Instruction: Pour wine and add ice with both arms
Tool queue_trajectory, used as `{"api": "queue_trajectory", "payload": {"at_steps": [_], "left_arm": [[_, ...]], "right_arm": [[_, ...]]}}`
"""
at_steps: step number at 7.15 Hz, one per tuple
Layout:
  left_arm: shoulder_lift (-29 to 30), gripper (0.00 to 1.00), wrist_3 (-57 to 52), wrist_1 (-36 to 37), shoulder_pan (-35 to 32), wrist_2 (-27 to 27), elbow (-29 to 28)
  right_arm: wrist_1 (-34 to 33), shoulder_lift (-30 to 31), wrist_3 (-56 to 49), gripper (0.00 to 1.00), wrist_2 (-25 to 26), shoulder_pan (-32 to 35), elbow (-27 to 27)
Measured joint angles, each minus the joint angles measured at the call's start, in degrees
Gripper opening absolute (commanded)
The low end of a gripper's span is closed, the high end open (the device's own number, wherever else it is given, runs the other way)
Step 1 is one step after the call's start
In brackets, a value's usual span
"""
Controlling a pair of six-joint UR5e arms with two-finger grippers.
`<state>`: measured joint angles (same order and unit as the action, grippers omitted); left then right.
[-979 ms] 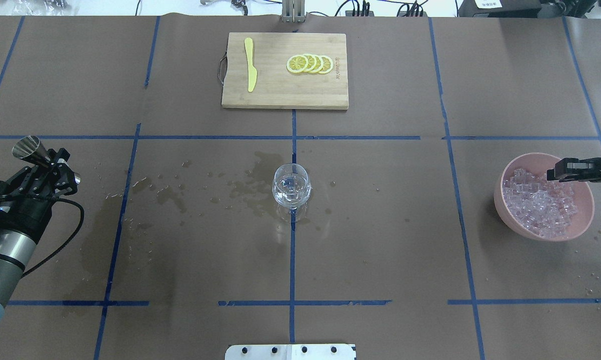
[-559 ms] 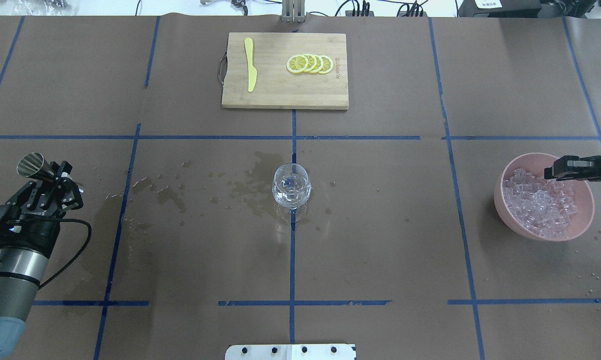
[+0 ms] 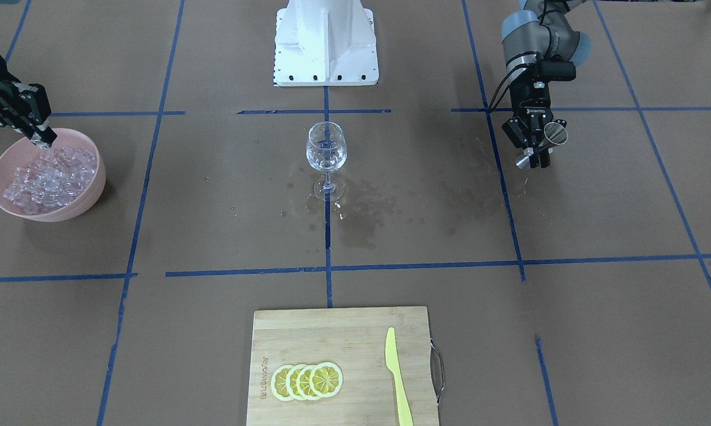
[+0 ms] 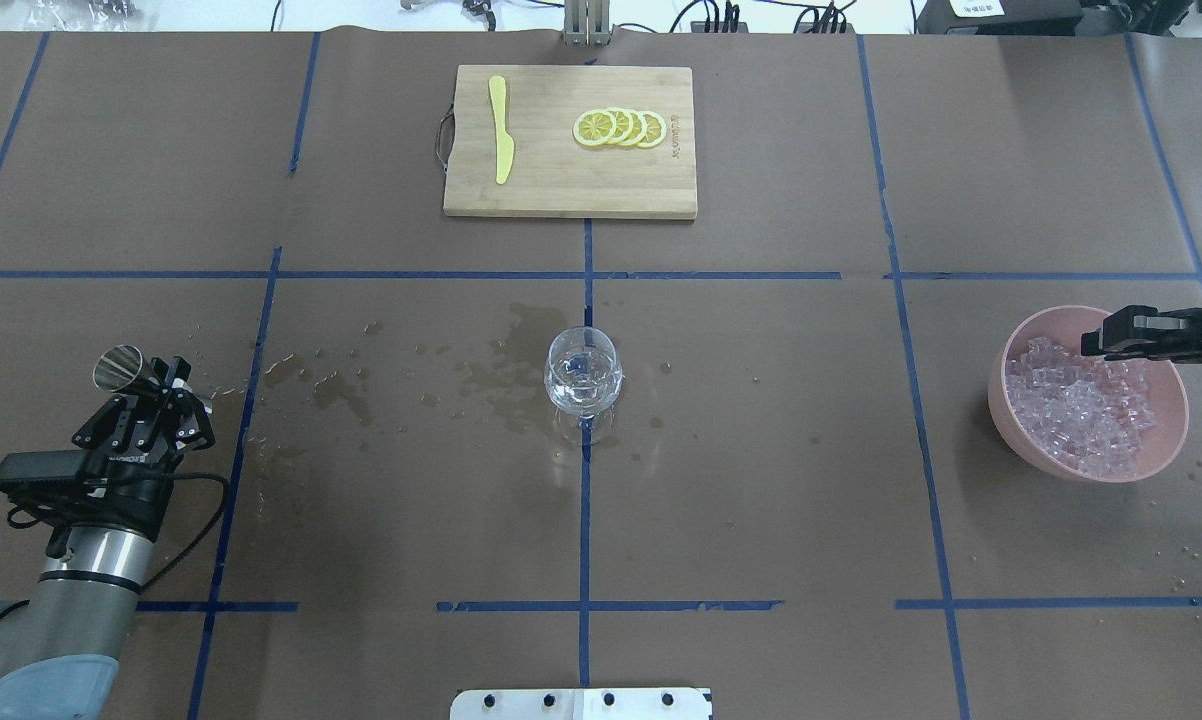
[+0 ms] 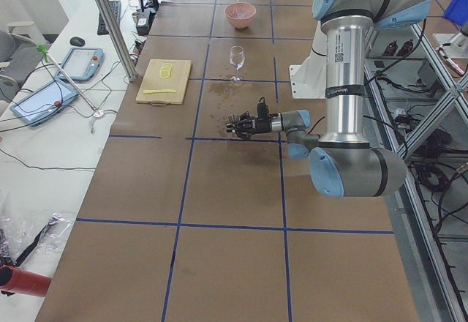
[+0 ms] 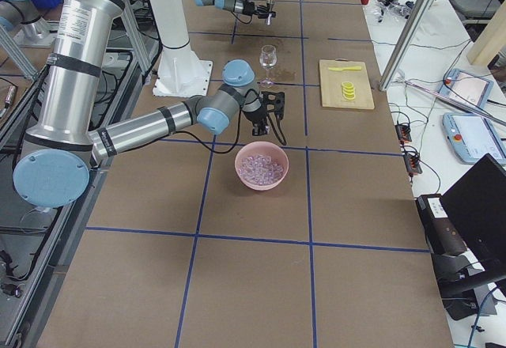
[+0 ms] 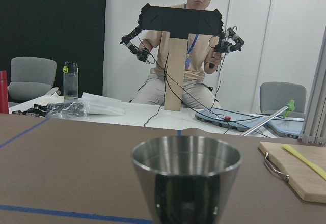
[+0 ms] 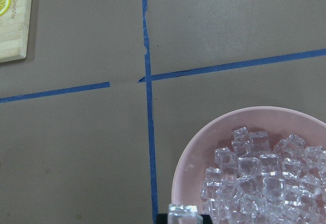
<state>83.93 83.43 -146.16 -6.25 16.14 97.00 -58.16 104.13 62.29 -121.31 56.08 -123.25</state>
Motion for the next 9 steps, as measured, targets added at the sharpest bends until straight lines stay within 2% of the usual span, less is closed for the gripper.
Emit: {"api": "queue_trajectory", "payload": {"at_steps": [6,9], "left_arm": [[3.6,0.00,2.0,0.0,1.2,-4.0,-7.6],[4.5,0.25,2.0,-0.2,1.2,-4.5,-8.8]], "right_arm": [[0.2,-0.3,1.9,0.00,-0.9,0.0,-0.9],[0.2,-0.3,2.0,0.00,-0.9,-0.1,-0.9]]}}
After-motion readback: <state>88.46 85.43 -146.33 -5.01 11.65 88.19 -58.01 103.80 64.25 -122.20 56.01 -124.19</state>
